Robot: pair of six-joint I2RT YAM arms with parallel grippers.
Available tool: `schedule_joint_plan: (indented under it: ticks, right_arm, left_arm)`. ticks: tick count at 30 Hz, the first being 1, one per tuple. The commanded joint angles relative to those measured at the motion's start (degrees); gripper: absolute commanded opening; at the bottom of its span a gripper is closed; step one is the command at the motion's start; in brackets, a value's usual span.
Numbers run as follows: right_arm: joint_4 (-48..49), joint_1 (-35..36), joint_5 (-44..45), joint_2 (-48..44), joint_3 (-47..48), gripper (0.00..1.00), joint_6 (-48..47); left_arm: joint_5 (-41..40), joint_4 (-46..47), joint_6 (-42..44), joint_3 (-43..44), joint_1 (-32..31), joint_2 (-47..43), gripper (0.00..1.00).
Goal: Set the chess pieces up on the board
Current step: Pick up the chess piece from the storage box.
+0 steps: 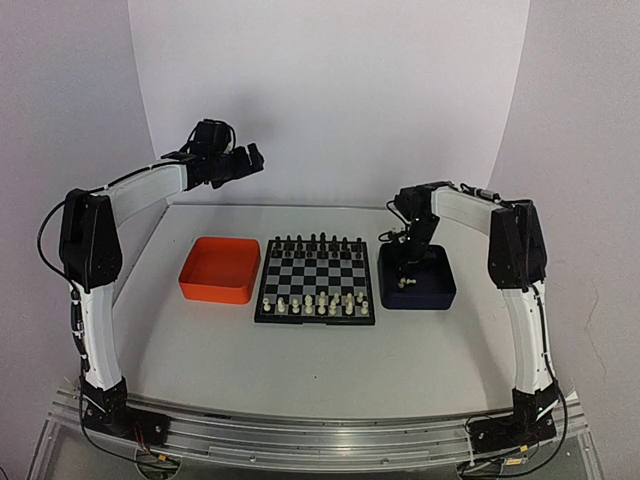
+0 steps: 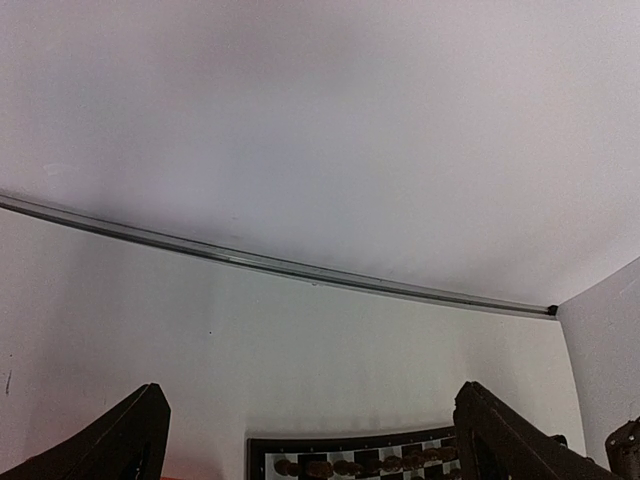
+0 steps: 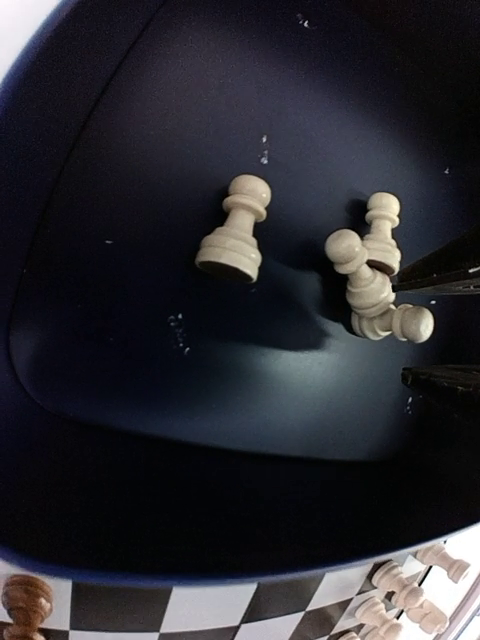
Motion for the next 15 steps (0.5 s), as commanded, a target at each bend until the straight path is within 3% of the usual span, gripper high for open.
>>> schedule_joint_plan:
  ticks: [1,15]
  right_arm:
    - [-1.5,0.6,-0.7,1.8,2.3,0.22,-1.1]
    - [-1.9,0.8,0.7,2.7,2.8,0.13,-2.4]
  left_arm:
    - [0.5,0.2,-0.7,0.6,0.3,-0.8,1.00]
    - [0.8,0.8,-0.8,-0.1,0.3,-1.3,1.00]
